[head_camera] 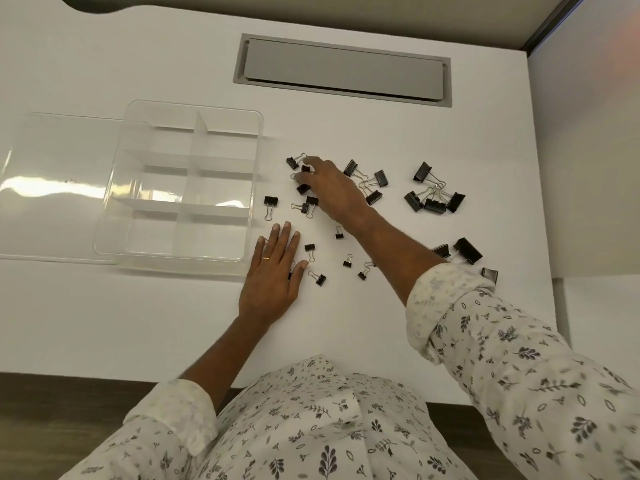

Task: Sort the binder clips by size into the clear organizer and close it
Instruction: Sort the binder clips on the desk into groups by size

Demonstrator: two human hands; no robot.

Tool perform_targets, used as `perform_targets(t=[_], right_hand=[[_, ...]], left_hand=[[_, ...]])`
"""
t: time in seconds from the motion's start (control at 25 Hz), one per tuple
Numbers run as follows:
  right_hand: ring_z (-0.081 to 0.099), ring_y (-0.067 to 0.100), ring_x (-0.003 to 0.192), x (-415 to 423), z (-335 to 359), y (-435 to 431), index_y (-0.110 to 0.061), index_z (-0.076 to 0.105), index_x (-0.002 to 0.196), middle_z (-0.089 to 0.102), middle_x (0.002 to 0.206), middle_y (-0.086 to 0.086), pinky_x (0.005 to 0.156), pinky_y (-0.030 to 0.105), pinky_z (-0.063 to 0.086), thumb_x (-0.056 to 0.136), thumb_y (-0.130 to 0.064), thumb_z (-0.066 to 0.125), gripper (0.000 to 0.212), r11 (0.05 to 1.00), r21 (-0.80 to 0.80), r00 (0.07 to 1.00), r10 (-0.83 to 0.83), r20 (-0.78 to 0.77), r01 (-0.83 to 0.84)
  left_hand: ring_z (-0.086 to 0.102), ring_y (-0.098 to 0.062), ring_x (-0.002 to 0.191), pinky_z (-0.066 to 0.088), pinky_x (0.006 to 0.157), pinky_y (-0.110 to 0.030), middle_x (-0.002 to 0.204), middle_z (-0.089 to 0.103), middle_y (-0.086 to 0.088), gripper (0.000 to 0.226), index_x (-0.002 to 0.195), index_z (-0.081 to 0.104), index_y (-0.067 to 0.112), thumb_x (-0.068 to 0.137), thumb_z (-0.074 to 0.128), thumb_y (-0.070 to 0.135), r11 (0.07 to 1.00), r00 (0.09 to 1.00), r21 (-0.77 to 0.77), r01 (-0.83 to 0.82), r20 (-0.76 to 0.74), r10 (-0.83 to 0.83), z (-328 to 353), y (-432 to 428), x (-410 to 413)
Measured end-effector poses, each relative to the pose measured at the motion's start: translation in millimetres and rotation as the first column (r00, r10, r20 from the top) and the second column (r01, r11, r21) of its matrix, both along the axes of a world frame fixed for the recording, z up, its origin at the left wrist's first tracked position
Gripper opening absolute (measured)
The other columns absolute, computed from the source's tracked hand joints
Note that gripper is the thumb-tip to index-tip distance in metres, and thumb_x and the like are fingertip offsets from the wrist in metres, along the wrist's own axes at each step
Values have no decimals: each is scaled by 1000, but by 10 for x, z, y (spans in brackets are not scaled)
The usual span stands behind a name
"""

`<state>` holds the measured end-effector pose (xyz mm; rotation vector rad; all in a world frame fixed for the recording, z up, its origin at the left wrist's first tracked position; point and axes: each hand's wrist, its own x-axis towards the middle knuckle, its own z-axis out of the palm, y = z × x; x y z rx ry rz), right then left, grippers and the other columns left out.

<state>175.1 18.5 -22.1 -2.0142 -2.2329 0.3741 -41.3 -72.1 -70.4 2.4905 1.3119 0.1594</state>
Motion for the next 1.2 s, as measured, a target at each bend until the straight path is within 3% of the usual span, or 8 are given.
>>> perform_targets(t=[0.08, 0.24, 0.44, 0.64, 0.84, 1.04, 1.2], right_hand=[[53, 31, 116, 21, -42, 4, -13, 62, 130, 52, 141, 12, 68, 38, 54, 84, 16, 59, 55, 999, 12, 999, -30, -12, 30], [58, 27, 94, 56, -109, 14, -14, 65, 109, 63, 112, 7, 66, 46, 57, 81, 15, 64, 40, 997, 35, 992, -66, -106, 70], [57, 21, 94, 120, -107, -97, -17, 63, 112, 64, 115, 1, 67, 42, 56, 85, 13, 62, 40, 980, 144, 979, -109, -175, 135], [53, 22, 97, 363, -76, -394, -15, 63, 112, 66, 112, -1, 65, 34, 49, 79, 22, 55, 50, 966, 187, 982, -161, -99, 177], [58, 29, 90, 613, -126, -570, -9, 68, 107, 70, 106, 7, 67, 42, 53, 78, 23, 54, 45, 967, 188, 984, -165, -59, 174], [64, 33, 109, 560, -42, -646, -14, 71, 113, 63, 136, 8, 79, 43, 53, 83, 15, 55, 44, 977, 157, 990, -144, -1, 143], [60, 31, 119, 394, 23, -669, -15, 69, 121, 61, 139, 6, 90, 46, 54, 84, 14, 54, 49, 983, 150, 994, -100, -53, 107]], left_hand=[[-3, -17, 159, 9, 130, -45, 172, 4, -2, 60, 163, 15, 18, 110, 30, 42, 1000, 1000, 1, 1, -4, -1, -5, -2, 5], [-3, -17, 159, 9, 130, -45, 172, 4, -1, 60, 163, 16, 18, 110, 30, 42, 1000, 1000, -7, -2, 3, 2, -5, 1, 12], [-2, -17, 159, 9, 130, -45, 172, 5, -1, 60, 163, 16, 19, 109, 29, 43, 1000, 1000, -1, -3, 11, 3, -18, 0, 12], [-1, -17, 159, 9, 130, -45, 172, 6, -1, 59, 162, 18, 19, 109, 28, 43, 1000, 1000, 0, -8, 21, 8, -17, -2, 10], [-3, -15, 159, 7, 130, -43, 172, 6, 1, 59, 163, 18, 20, 109, 27, 44, 1000, 999, -21, -16, 27, 17, 3, -4, 15], [-3, -15, 159, 8, 130, -44, 172, 6, 1, 61, 162, 18, 19, 109, 24, 47, 1000, 999, -29, -7, 42, 8, 2, -3, 11], [-1, -13, 159, 12, 130, -42, 172, 6, 0, 62, 163, 16, 17, 109, 29, 47, 999, 992, -52, -1, 123, 8, 27, -16, 11]])
